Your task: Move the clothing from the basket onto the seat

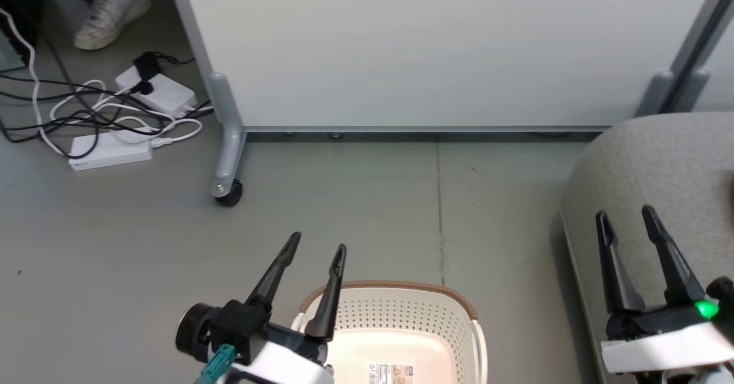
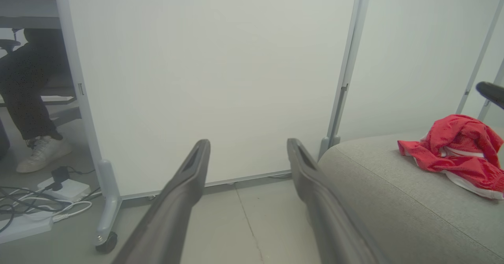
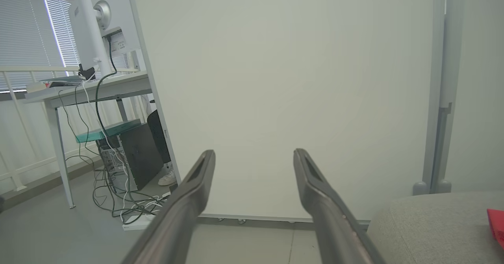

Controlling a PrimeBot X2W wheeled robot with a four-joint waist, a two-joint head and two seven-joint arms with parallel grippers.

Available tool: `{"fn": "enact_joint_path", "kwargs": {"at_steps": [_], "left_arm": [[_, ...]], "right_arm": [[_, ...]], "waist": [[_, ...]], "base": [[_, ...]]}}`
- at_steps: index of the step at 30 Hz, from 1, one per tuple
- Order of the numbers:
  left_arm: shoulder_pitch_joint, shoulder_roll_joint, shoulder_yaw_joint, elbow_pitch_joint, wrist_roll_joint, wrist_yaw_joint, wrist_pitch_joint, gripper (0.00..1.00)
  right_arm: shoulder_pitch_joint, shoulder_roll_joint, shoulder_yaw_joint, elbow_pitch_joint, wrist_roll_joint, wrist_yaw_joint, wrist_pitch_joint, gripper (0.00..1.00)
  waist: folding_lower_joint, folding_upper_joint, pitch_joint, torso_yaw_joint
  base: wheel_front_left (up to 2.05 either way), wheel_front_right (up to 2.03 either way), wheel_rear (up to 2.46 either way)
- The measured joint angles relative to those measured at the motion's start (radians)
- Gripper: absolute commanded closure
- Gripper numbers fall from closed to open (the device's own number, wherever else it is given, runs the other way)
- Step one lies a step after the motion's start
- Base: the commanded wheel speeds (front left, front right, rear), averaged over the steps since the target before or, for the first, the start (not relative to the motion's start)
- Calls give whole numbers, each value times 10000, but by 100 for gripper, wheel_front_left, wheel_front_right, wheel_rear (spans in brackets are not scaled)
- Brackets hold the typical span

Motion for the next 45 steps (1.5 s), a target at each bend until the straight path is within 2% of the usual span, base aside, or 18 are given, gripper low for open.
{"fn": "enact_joint_path", "kwargs": {"at_steps": [9, 17, 33, 45], "left_arm": [[601, 0, 623, 376, -111, 171, 0, 0], [908, -4, 696, 901, -102, 259, 2, 0], [902, -4, 738, 1191, -278, 608, 2, 0], [901, -4, 731, 1080, -278, 625, 2, 0]], "right_arm": [[849, 740, -608, 337, -830, 0, 0, 0], [1175, 1154, -813, 635, -1193, 0, 0, 0], [1153, 1250, -1055, 1139, -861, 0, 0, 0], [1112, 1254, -1133, 1108, -938, 0, 0, 0]], "waist": [[0, 0, -190, 673], [0, 0, -273, 804], [0, 0, -210, 701], [0, 0, -176, 663]], "base": [[0, 0, 0], [0, 0, 0], [0, 0, 0], [0, 0, 0]]}}
